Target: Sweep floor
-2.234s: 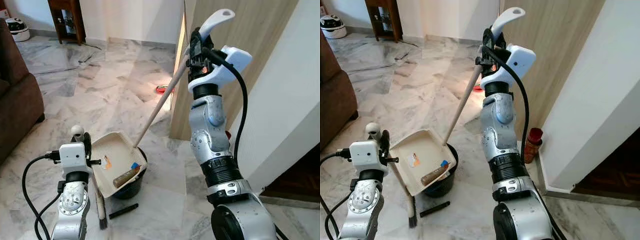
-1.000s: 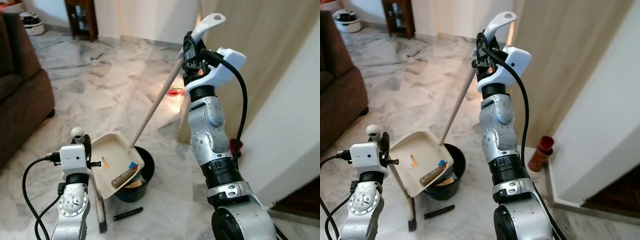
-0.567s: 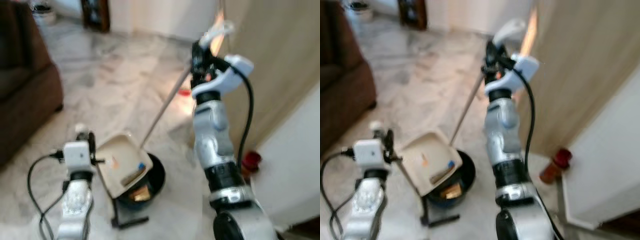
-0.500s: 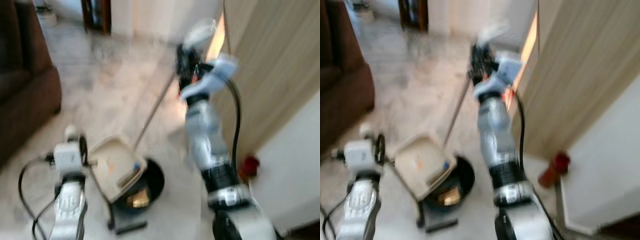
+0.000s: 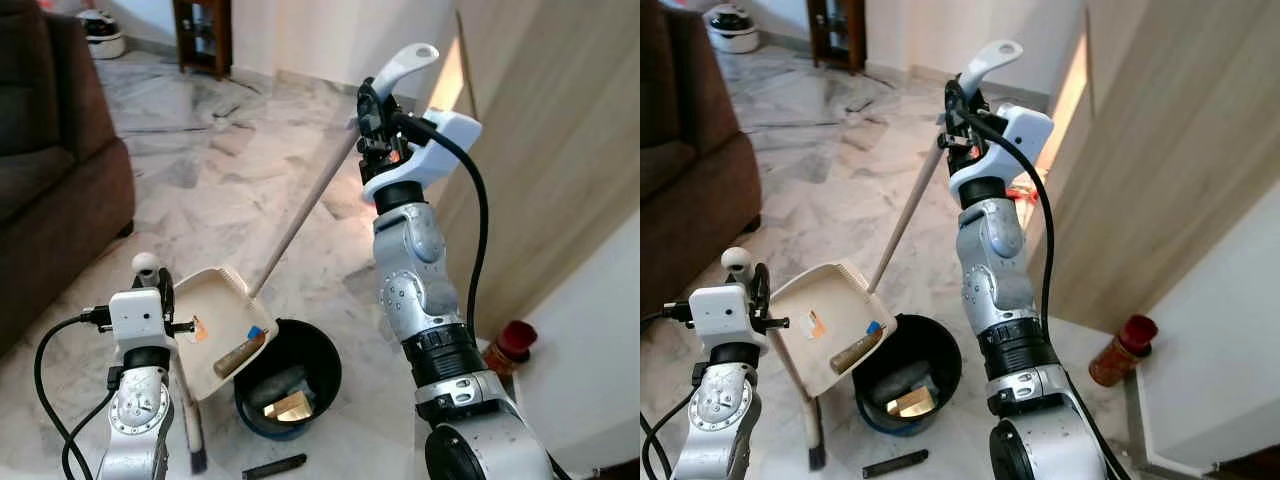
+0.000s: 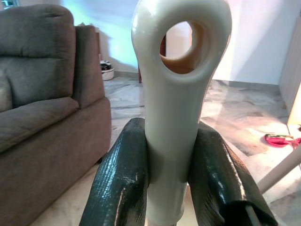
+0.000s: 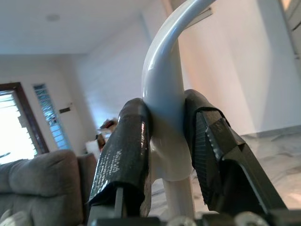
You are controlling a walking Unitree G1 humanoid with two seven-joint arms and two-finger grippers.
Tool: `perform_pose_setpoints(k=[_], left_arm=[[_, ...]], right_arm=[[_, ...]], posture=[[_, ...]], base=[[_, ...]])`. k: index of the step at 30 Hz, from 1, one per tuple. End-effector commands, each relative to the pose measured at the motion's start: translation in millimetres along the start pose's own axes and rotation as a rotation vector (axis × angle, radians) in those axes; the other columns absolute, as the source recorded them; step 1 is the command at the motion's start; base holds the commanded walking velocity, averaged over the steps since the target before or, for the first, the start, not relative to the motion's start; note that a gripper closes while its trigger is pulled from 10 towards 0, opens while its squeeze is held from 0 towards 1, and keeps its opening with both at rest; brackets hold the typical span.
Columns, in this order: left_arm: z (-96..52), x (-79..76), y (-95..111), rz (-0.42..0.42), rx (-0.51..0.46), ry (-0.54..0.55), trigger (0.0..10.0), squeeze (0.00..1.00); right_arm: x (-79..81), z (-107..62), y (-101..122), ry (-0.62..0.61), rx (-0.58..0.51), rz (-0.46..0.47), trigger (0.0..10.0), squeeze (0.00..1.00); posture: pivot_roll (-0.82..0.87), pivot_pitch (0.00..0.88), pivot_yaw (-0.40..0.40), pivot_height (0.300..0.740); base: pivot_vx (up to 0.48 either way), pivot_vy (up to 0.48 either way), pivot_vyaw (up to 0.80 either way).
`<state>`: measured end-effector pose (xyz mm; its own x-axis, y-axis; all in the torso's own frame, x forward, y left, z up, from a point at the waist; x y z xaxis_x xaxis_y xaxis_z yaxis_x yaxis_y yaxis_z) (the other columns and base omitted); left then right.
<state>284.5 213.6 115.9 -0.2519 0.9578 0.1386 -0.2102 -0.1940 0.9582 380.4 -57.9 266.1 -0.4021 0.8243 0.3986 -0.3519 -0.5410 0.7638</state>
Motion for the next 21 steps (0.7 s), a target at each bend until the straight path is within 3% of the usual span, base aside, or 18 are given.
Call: perform_pose_setpoints(k=[1,13,21], left_arm=[[3.8,-5.3,14.7,-0.016,-0.068,-0.014,10.0,0.00],[2.4,-5.9,14.8,-0.014,-0.070,-0.020,10.0,0.00],[2.5,-5.9,14.9,-0.010,-0.072,-0.026,10.0,0.00]], right_arm=[[20.2,2.3,9.4,0.023,-0.077,0.078,10.0,0.00],[23.9,1.7,30.7,0.073,-0.209,-0.105,10.0,0.00],[34.7,-4.7,30.7,0.136,-0.245,-0.158,10.0,0.00]], posture=[[0.12,0.000,-0.095,0.740],[0.12,0.000,-0.096,0.740],[0.12,0.000,-0.094,0.740]], base=[[0.000,0.000,0.00],[0.000,0.000,0.00],[0.000,0.000,0.00]])
Point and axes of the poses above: a point about 5 cm out from each wrist's last joint towards the gripper, its own z axis pointing out of the wrist towards the gripper, its own y axis along the axis of the wrist's last joint, x = y × z, the point moved 2 cm from there along z, pointing out of the wrist towards the gripper, and after that the axes turned 1 degree about z, right-handed, at the moved point
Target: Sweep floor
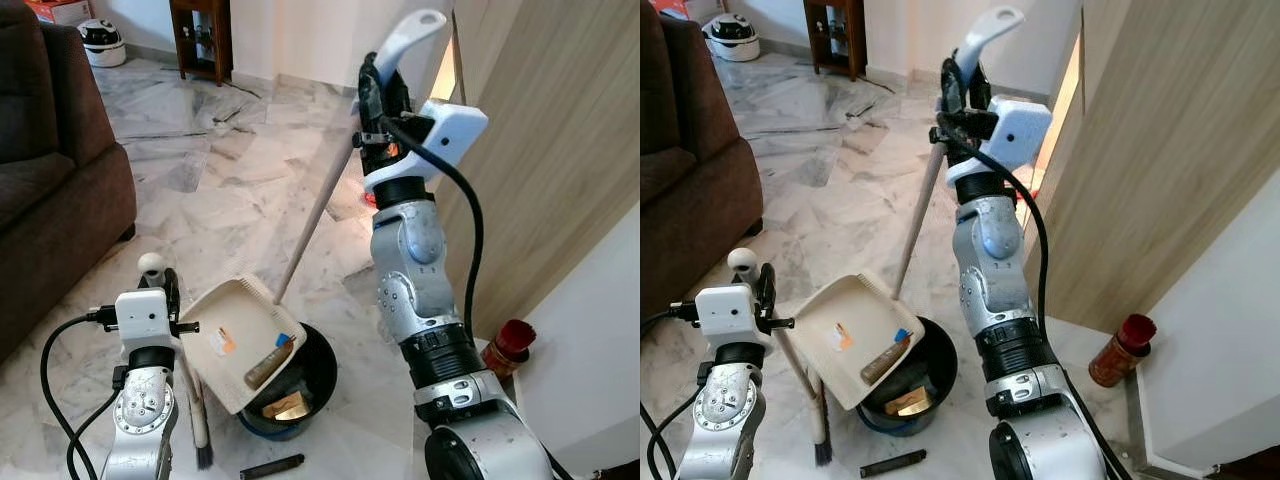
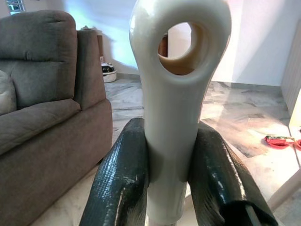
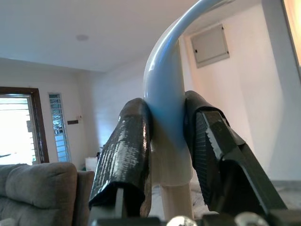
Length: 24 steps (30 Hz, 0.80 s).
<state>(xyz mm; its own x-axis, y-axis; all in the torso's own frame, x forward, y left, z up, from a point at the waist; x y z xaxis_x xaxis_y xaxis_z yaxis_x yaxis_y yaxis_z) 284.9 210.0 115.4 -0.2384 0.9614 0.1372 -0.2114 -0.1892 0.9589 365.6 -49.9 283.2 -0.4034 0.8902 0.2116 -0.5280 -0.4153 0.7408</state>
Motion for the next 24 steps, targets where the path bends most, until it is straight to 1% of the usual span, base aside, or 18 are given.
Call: perform_pose_setpoints(k=[1,4,6,7,11,16,20,22,24], left_arm=[[3.0,-2.3,14.8,-0.005,-0.072,-0.013,10.0,0.00],[3.1,-2.6,15.0,0.004,-0.074,-0.020,10.0,0.00],[2.8,-4.0,15.3,0.014,-0.077,-0.032,10.0,0.00],[2.6,-4.5,15.3,0.012,-0.077,-0.032,10.0,0.00],[2.3,-5.2,15.1,0.012,-0.076,-0.035,10.0,0.00],[2.4,-5.0,15.2,0.014,-0.077,-0.039,10.0,0.00],[2.4,-5.5,15.3,0.015,-0.078,-0.044,10.0,0.00],[2.3,-5.9,15.4,0.016,-0.078,-0.045,10.0,0.00],[2.4,-6.8,15.6,0.017,-0.080,-0.049,10.0,0.00]], right_arm=[[12.3,1.6,19.2,0.028,-0.116,0.012,10.0,0.00],[15.7,-1.4,20.3,0.040,-0.128,0.021,10.0,0.00],[19.7,-6.8,22.6,0.049,-0.145,0.036,10.0,0.00],[22.7,-11.1,23.1,0.062,-0.153,0.033,10.0,0.00],[29.9,-18.6,20.0,0.117,-0.147,-0.005,10.0,0.00],[31.7,-22.8,18.3,0.131,-0.142,-0.015,10.0,0.00],[37.7,-28.3,20.3,0.190,-0.156,-0.077,10.0,0.00],[39.3,-29.4,20.6,0.201,-0.159,-0.085,10.0,0.00],[43.6,-31.9,21.8,0.234,-0.172,-0.112,10.0,0.00]], posture=[[0.12,0.000,-0.094,0.740],[0.12,0.000,-0.093,0.740],[0.12,0.000,-0.093,0.740],[0.12,0.000,-0.093,0.740],[0.12,0.000,-0.090,0.740],[0.12,0.000,-0.088,0.740],[0.12,0.000,-0.086,0.740],[0.12,0.000,-0.086,0.740],[0.12,0.000,-0.086,0.740]], base=[[0.000,0.000,0.00],[0.000,0.000,0.00],[0.000,0.000,0.00],[0.000,0.000,0.00],[0.000,0.000,0.00],[0.000,0.000,0.00],[0.000,0.000,0.00],[0.000,0.000,0.00],[0.000,0.000,0.00]])
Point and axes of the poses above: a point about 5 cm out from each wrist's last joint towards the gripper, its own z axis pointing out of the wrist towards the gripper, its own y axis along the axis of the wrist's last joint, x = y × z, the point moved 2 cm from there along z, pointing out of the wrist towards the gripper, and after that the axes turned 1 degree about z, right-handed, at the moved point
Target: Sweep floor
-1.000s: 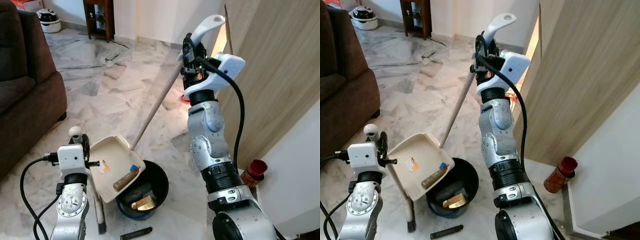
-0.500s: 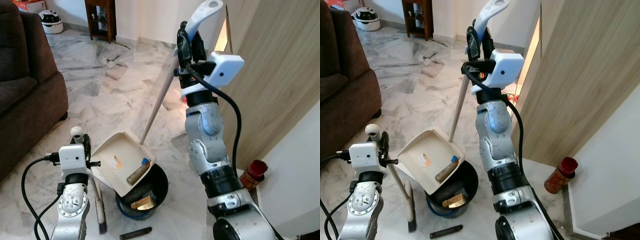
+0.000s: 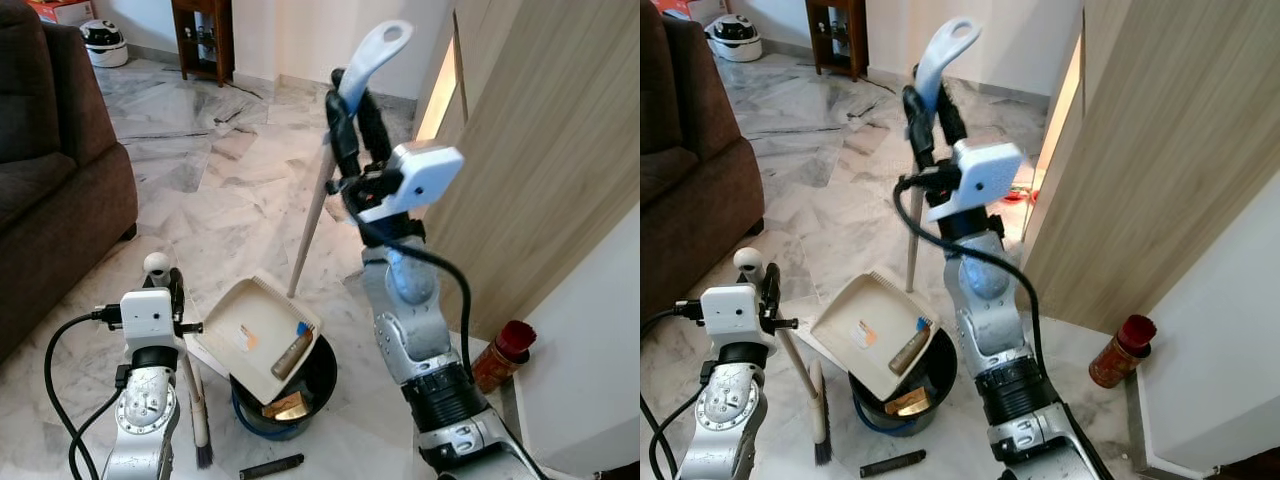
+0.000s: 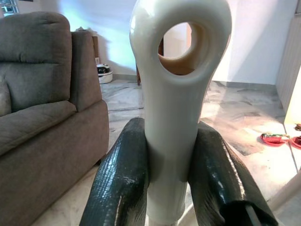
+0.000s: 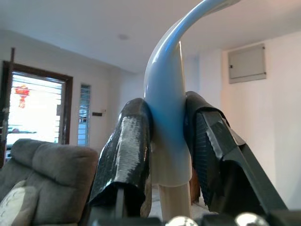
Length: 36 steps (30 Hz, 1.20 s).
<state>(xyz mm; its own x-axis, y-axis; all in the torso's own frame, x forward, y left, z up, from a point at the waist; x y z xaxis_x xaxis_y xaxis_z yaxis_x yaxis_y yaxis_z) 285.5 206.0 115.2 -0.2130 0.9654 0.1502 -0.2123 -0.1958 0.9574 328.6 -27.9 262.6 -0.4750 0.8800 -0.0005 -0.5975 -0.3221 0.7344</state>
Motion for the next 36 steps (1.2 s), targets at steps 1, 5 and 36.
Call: perform_pose_setpoints(k=[1,5,36], left_arm=[[2.8,-2.8,15.3,0.012,-0.077,-0.022,10.0,0.00],[3.1,-3.4,15.7,0.016,-0.080,-0.028,10.0,0.00],[3.3,-6.9,16.3,0.033,-0.086,-0.055,10.0,0.00]], right_arm=[[9.9,7.3,28.1,0.038,-0.147,-0.017,10.0,0.00],[13.7,5.6,29.7,0.044,-0.160,-0.040,10.0,0.00],[31.7,-4.5,39.6,0.074,-0.234,-0.175,10.0,0.00]], posture=[[0.12,0.000,-0.086,0.740],[0.12,0.000,-0.087,0.740],[0.12,0.000,-0.089,0.740]], base=[[0.000,0.000,0.00],[0.000,0.000,0.00],[0.000,0.000,0.00]])
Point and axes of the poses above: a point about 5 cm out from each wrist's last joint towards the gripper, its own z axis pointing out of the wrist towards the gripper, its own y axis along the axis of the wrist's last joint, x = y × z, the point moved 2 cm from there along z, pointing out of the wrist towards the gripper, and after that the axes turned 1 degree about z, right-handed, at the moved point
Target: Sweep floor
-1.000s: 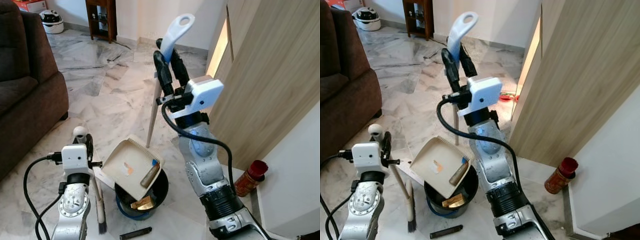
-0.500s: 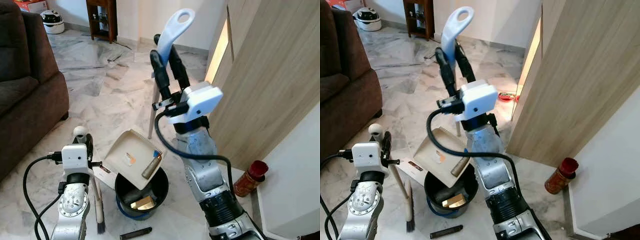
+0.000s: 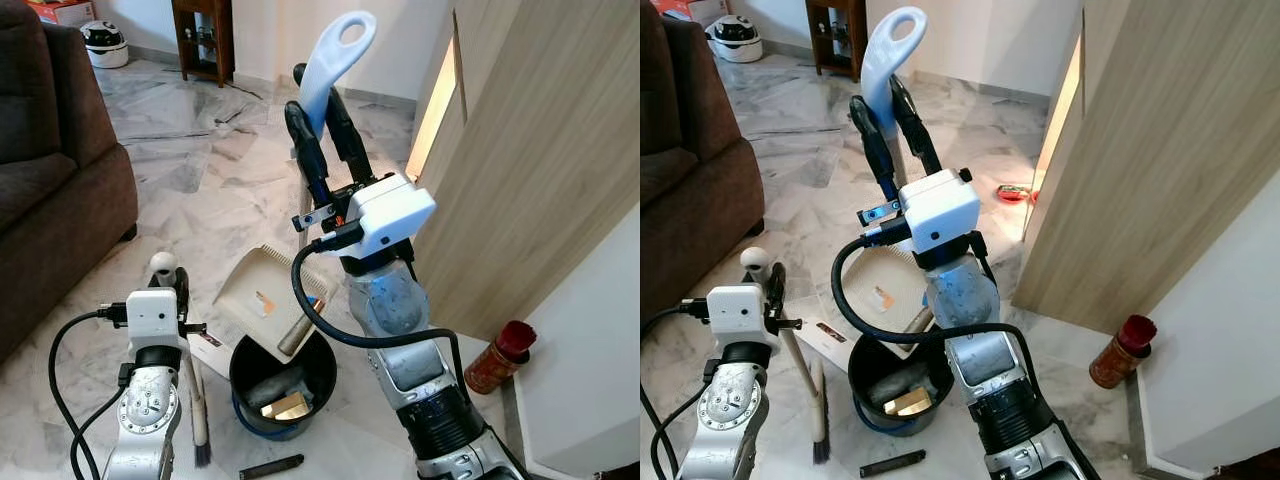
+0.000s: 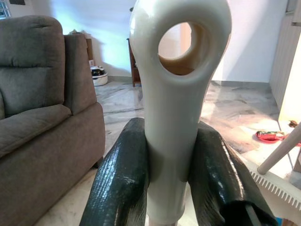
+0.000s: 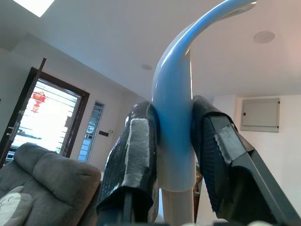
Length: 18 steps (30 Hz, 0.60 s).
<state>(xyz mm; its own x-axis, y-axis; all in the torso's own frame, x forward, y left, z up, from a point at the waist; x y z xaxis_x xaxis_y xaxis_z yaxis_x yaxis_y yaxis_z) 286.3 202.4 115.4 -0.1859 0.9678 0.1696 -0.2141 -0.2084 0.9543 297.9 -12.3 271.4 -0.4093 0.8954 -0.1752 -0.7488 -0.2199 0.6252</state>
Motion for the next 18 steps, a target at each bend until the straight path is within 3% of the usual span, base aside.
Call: perform_pose_setpoints(k=[1,6,18], left_arm=[[3.3,-2.9,15.6,0.021,-0.082,-0.024,10.0,0.00],[3.3,-3.3,15.7,0.025,-0.083,-0.027,10.0,0.00],[3.5,-3.9,15.7,0.026,-0.081,-0.030,10.0,0.00]], right_arm=[[-0.3,6.6,19.3,-0.016,-0.102,-0.011,10.0,0.00],[-3.2,6.2,24.3,-0.034,-0.134,-0.061,10.0,0.00],[-9.4,6.6,17.5,-0.087,-0.089,-0.043,10.0,0.00]], posture=[[0.12,0.000,-0.089,0.740],[0.12,0.000,-0.089,0.740],[0.13,0.000,-0.090,0.740]], base=[[0.000,0.000,0.00],[0.000,0.000,0.00],[0.000,0.000,0.00]])
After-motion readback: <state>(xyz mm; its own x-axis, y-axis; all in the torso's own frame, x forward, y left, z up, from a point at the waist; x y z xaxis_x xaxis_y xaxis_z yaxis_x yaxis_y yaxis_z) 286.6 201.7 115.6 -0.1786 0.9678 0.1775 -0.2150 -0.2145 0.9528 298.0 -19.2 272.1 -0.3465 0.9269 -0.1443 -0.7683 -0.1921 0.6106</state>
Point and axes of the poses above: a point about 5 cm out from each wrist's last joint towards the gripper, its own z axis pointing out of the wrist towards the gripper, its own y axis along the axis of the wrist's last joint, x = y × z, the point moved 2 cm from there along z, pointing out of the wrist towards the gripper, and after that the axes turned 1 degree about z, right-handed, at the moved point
